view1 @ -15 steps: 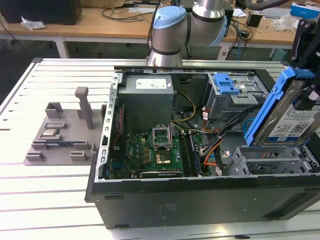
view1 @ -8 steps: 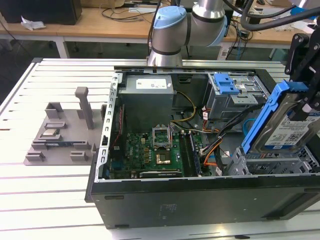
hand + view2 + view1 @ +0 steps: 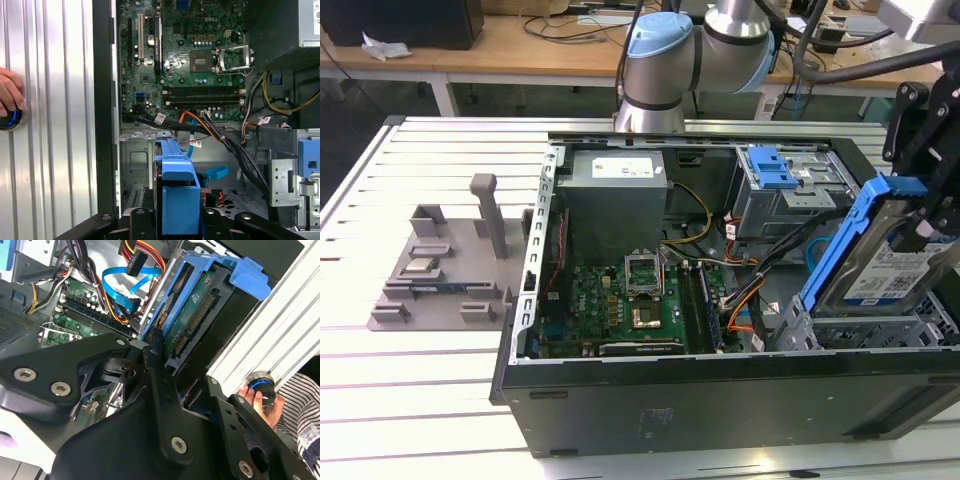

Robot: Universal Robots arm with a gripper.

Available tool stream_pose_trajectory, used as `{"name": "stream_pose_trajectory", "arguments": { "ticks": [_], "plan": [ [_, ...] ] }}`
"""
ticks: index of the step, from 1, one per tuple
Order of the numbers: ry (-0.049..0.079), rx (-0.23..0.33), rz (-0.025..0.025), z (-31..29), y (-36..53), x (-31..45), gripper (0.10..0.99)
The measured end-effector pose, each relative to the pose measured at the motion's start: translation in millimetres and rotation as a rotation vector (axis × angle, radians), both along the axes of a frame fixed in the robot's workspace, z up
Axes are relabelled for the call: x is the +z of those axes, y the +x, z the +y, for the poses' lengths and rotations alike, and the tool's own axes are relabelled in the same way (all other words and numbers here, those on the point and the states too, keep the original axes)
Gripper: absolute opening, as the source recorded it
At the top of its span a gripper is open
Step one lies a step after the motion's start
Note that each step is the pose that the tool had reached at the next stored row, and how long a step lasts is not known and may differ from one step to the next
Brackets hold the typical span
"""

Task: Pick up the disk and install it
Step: 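Insert the disk into the insertion slot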

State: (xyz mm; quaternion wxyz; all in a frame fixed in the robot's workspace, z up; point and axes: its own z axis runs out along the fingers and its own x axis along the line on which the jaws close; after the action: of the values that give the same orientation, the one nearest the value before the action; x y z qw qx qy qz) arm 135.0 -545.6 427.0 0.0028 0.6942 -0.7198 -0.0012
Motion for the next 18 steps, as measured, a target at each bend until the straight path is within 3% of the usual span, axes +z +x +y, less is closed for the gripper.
{"name": "stream_pose_trajectory", "arguments": {
  "ticks": [6, 18],
  "plan": [
    [0.0, 0.0, 0.0001, 0.0, 0.0, -18.0, 0.365],
    [0.0, 0.0, 0.0001, -0.1, 0.0, -44.5, 0.365]
  ]
}}
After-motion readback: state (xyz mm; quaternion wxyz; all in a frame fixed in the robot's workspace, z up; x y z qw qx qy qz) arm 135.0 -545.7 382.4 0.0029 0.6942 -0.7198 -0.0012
